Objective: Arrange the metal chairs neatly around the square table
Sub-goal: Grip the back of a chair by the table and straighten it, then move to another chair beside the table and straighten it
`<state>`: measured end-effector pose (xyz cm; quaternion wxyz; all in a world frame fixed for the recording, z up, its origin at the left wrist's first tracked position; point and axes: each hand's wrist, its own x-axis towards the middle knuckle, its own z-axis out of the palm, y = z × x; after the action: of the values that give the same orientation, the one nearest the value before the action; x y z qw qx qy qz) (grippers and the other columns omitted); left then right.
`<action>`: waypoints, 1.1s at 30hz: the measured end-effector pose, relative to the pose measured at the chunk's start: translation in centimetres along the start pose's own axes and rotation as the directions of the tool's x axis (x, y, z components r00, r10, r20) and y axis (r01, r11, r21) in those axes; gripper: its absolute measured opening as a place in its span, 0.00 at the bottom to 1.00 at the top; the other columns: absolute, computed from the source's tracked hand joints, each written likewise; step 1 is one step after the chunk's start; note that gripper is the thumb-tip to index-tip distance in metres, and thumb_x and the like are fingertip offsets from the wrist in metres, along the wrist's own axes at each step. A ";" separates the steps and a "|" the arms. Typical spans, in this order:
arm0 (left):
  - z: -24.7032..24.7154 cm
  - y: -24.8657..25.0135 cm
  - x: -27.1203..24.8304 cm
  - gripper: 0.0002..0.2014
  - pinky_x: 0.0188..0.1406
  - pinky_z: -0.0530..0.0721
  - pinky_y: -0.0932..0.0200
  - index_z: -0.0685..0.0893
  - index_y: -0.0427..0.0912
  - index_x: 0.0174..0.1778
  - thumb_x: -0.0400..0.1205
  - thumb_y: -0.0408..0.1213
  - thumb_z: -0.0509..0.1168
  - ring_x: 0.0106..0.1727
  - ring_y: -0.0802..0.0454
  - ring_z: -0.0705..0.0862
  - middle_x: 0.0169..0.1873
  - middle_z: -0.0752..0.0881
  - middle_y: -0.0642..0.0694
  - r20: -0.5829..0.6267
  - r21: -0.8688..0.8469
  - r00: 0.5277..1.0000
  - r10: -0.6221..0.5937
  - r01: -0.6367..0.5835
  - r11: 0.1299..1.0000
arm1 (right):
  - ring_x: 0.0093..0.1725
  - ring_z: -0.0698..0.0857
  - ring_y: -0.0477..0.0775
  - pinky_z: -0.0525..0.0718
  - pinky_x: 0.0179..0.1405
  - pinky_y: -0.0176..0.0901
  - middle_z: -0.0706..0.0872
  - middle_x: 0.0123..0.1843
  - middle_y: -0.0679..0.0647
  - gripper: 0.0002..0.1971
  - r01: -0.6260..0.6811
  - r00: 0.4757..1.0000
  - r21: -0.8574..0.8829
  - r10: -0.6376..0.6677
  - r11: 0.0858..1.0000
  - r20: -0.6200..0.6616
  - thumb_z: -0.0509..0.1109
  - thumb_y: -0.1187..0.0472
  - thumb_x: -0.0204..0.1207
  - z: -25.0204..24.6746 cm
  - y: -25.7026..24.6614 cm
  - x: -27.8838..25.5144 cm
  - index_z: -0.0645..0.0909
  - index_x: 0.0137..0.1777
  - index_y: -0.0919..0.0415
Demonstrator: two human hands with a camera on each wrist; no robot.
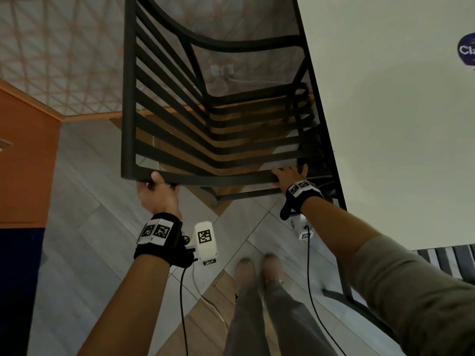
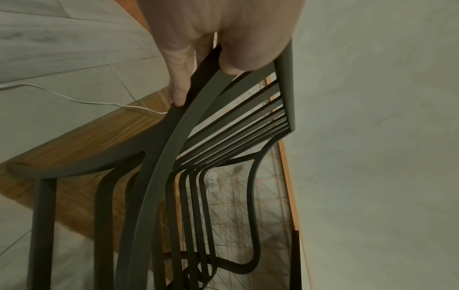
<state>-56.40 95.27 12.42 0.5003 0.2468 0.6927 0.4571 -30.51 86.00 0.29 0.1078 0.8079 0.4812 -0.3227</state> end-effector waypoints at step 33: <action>4.9 -5.7 -45.1 0.19 0.50 0.82 0.55 0.82 0.45 0.66 0.79 0.29 0.61 0.57 0.45 0.88 0.57 0.90 0.45 0.894 0.316 0.384 -0.232 -0.171 0.933 | 0.57 0.81 0.49 0.80 0.56 0.43 0.84 0.61 0.51 0.14 0.140 0.720 0.410 0.192 0.901 -0.667 0.67 0.55 0.78 -9.4 28.6 -49.7 0.80 0.63 0.47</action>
<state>-34.20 58.52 28.13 0.7541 0.5317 0.3727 0.0988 -18.70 40.66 34.66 -0.2573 0.8789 0.3905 -0.0936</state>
